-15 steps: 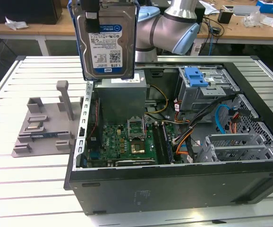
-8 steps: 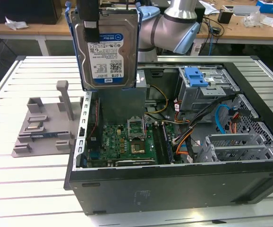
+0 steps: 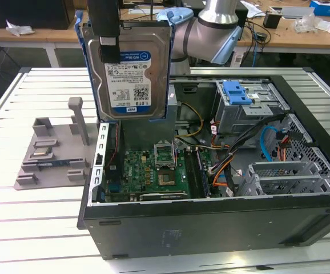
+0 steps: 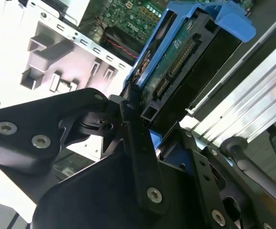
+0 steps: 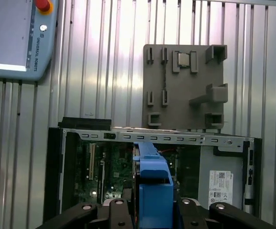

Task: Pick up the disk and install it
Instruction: 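Pick up the disk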

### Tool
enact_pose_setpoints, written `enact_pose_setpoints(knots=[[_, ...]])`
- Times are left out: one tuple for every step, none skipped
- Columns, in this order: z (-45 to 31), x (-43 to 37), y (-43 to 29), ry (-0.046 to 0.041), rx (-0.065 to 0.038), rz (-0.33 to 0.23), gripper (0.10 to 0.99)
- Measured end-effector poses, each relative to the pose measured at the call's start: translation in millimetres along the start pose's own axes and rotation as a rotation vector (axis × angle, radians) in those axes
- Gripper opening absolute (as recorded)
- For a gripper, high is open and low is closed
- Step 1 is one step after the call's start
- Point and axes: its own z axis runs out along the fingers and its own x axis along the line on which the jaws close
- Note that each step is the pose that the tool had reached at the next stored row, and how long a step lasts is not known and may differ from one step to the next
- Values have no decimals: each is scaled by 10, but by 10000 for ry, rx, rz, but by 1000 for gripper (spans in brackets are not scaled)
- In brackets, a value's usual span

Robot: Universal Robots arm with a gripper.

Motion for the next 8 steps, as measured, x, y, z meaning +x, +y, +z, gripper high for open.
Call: enact_pose_setpoints(knots=[[0,30,-1,-1,0,-1,369],[0,55,-1,-1,0,-1,369],[-1,83,-1,-1,0,-1,369],[-1,111,-1,0,0,-1,369],[-2,164,-1,0,0,0,369],[-2,202,-2,-1,1,-1,369],[-3,239,-2,0,0,0,369],[-3,264,-2,0,0,0,369]])
